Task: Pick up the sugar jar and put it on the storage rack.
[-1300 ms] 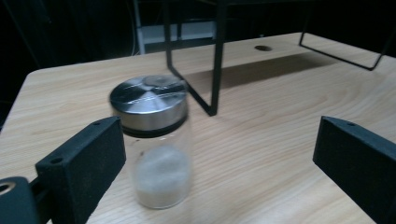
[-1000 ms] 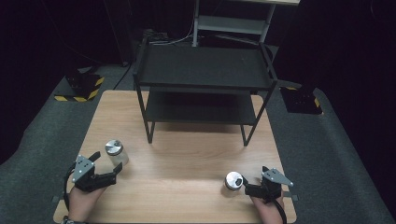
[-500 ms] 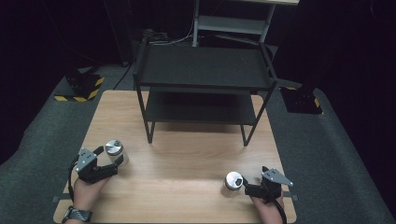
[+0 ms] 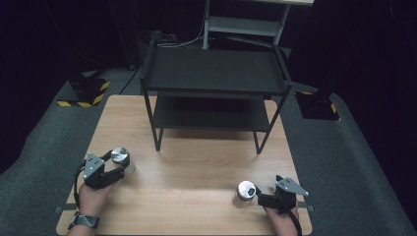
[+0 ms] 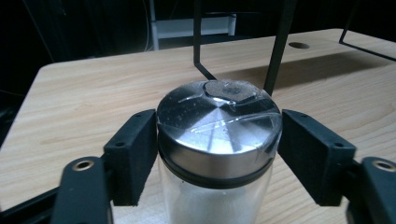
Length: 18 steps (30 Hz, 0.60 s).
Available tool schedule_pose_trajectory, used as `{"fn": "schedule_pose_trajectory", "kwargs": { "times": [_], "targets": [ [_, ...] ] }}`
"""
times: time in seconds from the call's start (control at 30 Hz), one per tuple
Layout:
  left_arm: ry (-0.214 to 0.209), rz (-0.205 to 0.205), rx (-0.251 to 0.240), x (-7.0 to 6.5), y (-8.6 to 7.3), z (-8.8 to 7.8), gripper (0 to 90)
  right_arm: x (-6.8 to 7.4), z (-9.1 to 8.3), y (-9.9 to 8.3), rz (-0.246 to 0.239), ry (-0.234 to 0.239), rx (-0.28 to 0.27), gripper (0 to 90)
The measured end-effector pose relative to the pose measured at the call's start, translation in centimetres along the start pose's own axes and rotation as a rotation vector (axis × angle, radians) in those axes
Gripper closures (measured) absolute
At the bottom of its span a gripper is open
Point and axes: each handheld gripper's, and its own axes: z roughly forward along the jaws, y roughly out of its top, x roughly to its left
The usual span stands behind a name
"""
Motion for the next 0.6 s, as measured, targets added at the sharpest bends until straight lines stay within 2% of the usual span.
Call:
{"fn": "schedule_pose_trajectory", "kwargs": {
  "times": [0.07,0.3,0.6],
  "targets": [
    [-0.001,0.0,-0.004,0.1,0.03,-0.04,33.4,0.03,-0.03,-0.02,0.002,-0.001,-0.001,1.1],
    [-0.005,0.002,-0.001,0.2,0.13,-0.03,33.8,0.01,-0.04,-0.04,0.005,-0.001,-0.002,1.1],
    [-0.003,-0.019,-0.005,0.16,0.46,-0.06,33.9,0.03,-0.03,-0.03,0.003,-0.001,-0.001,1.2]
  ]
}}
